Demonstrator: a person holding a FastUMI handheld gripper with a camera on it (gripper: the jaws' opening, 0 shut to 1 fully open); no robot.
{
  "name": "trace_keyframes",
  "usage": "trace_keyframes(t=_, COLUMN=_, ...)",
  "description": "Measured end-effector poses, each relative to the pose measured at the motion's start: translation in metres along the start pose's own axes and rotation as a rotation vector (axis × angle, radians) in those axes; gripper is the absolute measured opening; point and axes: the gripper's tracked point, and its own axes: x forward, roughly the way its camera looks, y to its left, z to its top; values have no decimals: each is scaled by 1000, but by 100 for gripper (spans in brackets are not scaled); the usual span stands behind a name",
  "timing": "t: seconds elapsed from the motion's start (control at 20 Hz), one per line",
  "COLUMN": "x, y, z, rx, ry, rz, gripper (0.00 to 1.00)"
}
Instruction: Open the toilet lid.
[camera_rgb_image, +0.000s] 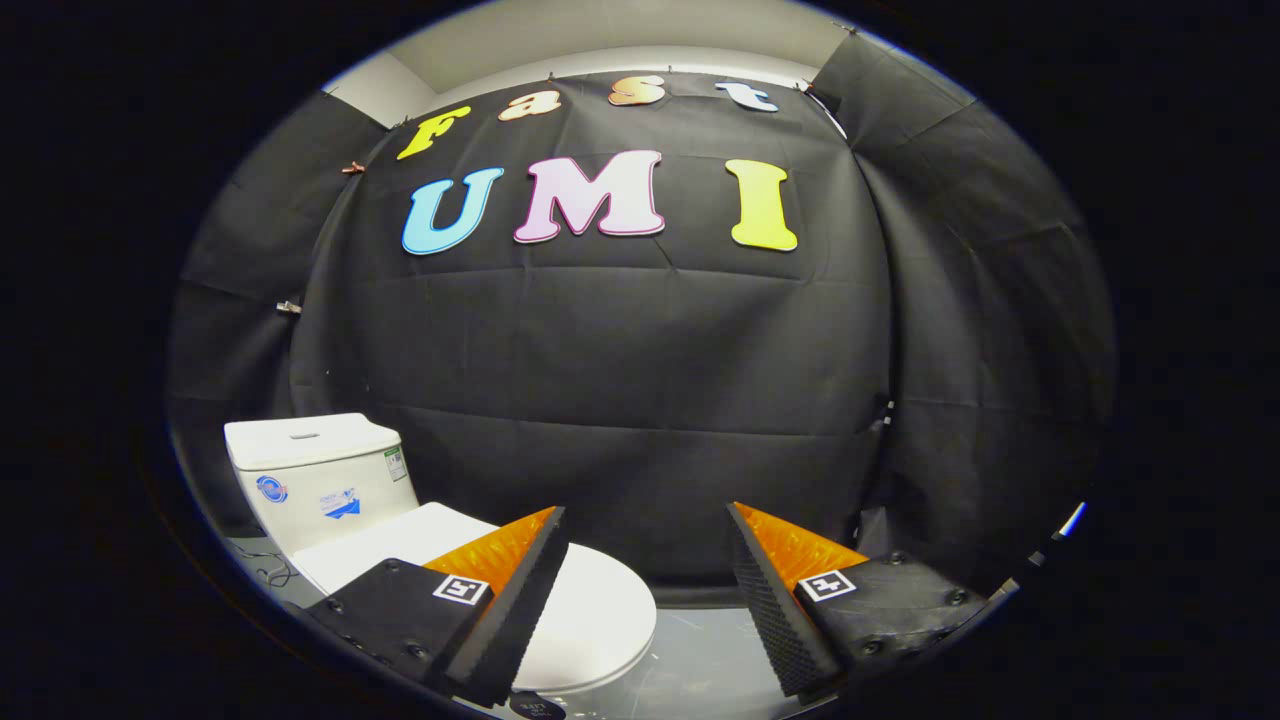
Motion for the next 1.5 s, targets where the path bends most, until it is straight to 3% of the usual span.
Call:
trace_keyframes(t=0.4, x=-32, y=-17, z=-91, rx=76, ry=205, rz=13, gripper=97)
trace_keyframes(t=0.8, x=-65, y=23, z=-208, rx=437, ry=569, rz=82, gripper=99)
trace_keyframes(t=0.95, x=-70, y=36, z=-224, rx=617, ry=636, rz=75, gripper=99)
trace_keyframes(t=1.2, x=-80, y=50, z=-238, rx=777, ry=701, rz=89, gripper=96)
trace_keyframes(t=1.25, x=-81, y=54, z=-241, rx=791, ry=716, rz=90, gripper=94)
trace_keyframes(t=1.3, x=-80, y=60, z=-244, rx=806, ry=724, rz=100, gripper=81)
trace_keyframes(t=1.45, x=-84, y=71, z=-251, rx=839, ry=762, rz=127, gripper=80)
trace_keyframes(t=1.5, x=-81, y=71, z=-248, rx=872, ry=759, rz=127, gripper=69)
